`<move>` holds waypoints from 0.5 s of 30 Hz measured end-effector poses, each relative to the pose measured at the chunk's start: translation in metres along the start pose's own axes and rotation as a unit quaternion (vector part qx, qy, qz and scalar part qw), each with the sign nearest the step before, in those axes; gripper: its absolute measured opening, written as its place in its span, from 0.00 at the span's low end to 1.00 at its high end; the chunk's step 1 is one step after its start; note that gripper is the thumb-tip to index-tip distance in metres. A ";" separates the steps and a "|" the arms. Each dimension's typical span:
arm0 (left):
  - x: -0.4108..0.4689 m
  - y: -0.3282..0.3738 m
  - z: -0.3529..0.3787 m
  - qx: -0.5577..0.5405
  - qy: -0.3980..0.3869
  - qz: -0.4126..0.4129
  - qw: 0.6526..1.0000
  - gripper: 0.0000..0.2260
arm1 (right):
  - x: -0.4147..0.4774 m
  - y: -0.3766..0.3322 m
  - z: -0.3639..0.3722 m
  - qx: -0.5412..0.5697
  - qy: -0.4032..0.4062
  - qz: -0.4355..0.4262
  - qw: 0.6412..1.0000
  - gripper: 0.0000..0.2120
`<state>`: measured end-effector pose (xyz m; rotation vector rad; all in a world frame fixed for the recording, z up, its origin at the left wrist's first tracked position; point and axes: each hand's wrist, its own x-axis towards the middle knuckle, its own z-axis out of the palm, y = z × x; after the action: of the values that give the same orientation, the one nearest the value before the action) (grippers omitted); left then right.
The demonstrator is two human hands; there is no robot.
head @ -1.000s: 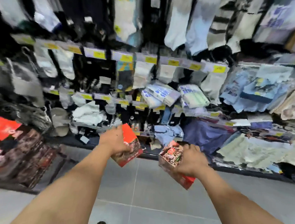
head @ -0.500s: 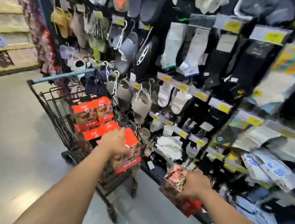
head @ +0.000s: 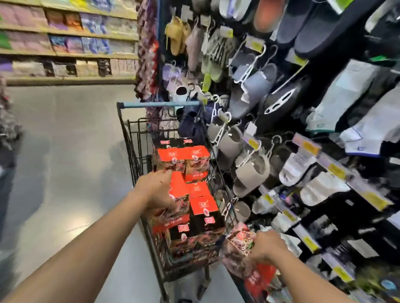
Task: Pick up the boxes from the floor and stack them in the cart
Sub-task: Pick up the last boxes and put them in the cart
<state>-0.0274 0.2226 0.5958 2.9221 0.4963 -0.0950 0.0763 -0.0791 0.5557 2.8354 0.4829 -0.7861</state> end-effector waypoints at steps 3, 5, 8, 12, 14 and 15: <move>0.031 -0.006 0.013 0.005 0.024 -0.024 0.999 0.36 | 0.047 -0.007 -0.024 0.018 0.003 -0.024 1.000 0.34; 0.054 -0.007 0.027 0.005 0.044 -0.039 0.998 0.36 | 0.079 -0.010 -0.035 0.031 -0.003 -0.033 0.999 0.35; 0.086 -0.008 0.047 -0.007 0.055 -0.072 0.996 0.41 | 0.119 -0.016 -0.050 0.046 -0.011 -0.047 0.998 0.34; 0.120 -0.012 0.073 -0.001 0.065 -0.073 0.995 0.45 | 0.165 -0.018 -0.070 0.060 -0.011 -0.091 0.994 0.28; 0.134 -0.013 0.086 0.000 0.065 -0.056 0.996 0.45 | 0.188 -0.019 -0.076 0.081 -0.017 -0.113 0.990 0.45; 0.140 -0.014 0.092 0.001 0.060 -0.052 0.997 0.44 | 0.199 -0.019 -0.077 0.093 -0.017 -0.119 0.988 0.50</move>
<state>0.0963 0.2636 0.4900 2.9151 0.6676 0.0657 0.2671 0.0099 0.5159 2.9636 0.7949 -0.9656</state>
